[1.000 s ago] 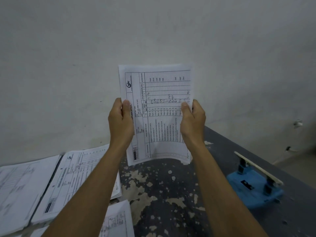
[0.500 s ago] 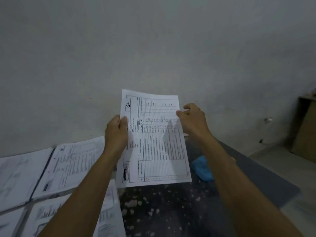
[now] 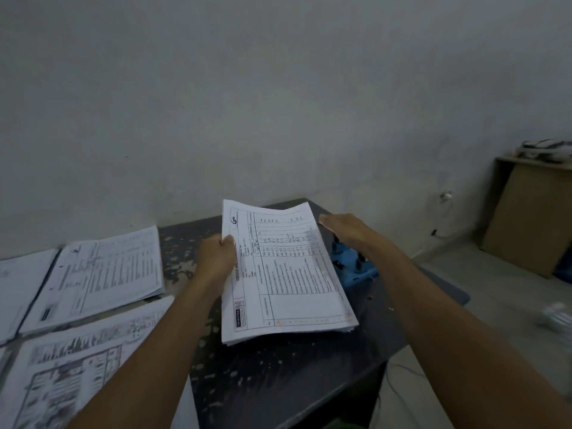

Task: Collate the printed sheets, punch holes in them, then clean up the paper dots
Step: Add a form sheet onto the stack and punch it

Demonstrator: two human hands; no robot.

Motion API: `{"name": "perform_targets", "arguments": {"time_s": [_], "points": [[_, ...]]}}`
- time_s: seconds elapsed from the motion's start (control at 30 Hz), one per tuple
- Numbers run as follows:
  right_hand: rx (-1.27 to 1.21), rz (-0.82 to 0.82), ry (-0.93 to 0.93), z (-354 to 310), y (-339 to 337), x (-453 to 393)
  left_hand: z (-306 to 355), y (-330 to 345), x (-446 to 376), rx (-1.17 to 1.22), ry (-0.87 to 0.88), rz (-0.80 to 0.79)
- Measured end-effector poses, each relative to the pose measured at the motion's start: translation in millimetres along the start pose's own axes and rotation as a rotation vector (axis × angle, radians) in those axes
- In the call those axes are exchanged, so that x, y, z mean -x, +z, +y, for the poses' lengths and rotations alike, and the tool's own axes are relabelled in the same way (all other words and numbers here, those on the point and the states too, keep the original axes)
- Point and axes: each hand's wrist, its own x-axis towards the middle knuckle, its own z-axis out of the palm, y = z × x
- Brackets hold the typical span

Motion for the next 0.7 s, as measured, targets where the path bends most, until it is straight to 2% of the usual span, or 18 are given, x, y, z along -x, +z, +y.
{"name": "perform_targets", "arguments": {"time_s": [0.27,0.7], "points": [[0.023,-0.078,0.052,-2.3,-0.5,4.2,-6.9,26.1,5.3,0.017,-0.084,0.038],[0.160,-0.076,0.023,-1.9,-3.6,-1.7,-4.0,69.2,16.2,0.078,-0.182,0.059]]}}
